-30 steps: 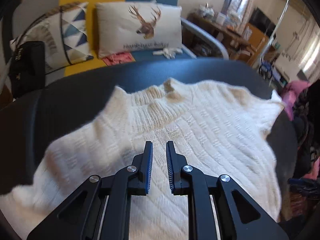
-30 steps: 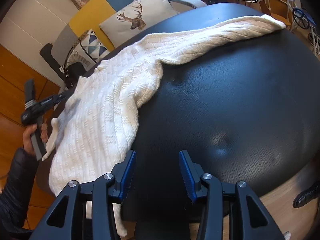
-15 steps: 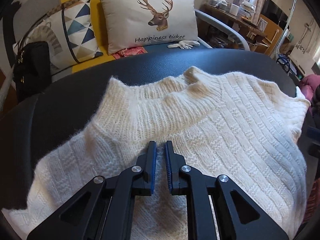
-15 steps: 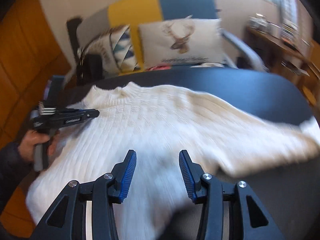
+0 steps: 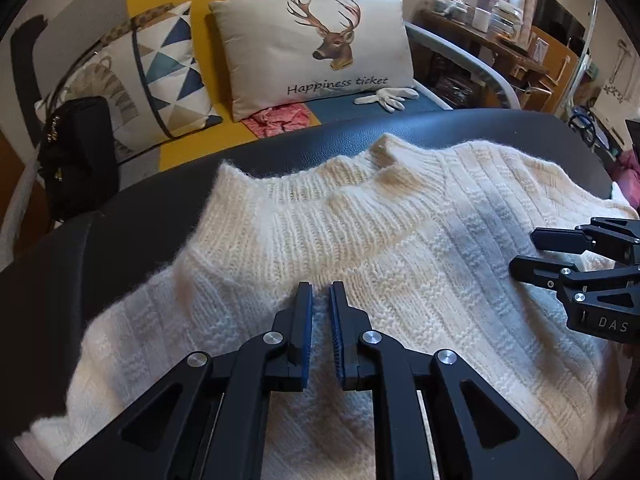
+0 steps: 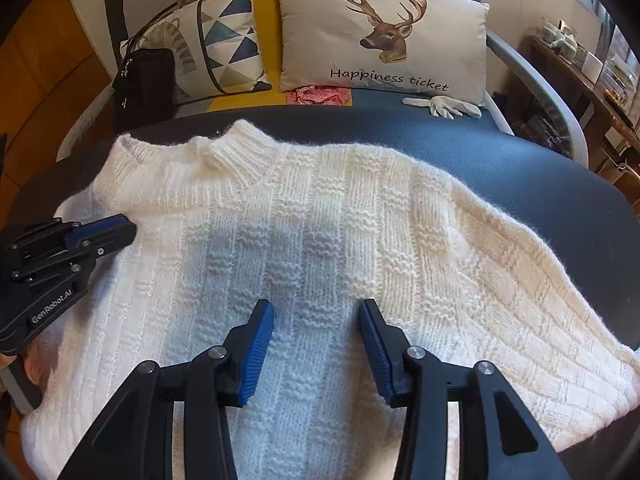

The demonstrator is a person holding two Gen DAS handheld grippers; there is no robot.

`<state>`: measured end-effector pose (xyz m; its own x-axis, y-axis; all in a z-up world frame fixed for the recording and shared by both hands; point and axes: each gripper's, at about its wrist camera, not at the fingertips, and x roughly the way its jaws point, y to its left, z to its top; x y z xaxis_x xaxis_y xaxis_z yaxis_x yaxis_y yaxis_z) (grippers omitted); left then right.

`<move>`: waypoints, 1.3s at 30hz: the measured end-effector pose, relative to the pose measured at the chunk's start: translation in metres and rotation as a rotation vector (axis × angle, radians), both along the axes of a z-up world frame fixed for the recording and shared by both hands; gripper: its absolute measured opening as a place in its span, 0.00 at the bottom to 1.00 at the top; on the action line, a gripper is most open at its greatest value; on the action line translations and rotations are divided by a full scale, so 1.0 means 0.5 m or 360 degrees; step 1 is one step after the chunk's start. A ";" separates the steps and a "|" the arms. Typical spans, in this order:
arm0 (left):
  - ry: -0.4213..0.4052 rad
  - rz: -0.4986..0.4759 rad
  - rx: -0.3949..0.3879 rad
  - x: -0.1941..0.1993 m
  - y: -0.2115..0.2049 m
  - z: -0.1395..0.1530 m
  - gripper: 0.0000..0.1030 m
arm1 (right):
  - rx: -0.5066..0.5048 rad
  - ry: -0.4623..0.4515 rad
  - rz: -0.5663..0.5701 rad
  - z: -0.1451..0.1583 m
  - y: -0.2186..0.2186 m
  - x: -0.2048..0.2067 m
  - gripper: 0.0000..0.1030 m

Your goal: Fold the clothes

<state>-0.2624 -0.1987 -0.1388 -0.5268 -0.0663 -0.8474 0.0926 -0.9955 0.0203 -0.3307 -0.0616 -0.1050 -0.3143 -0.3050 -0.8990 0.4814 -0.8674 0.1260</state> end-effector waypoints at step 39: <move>0.0068 0.0203 -0.0128 0.077 0.052 -0.016 0.13 | -0.0762 -0.0087 -0.1662 -0.054 0.955 0.032 0.39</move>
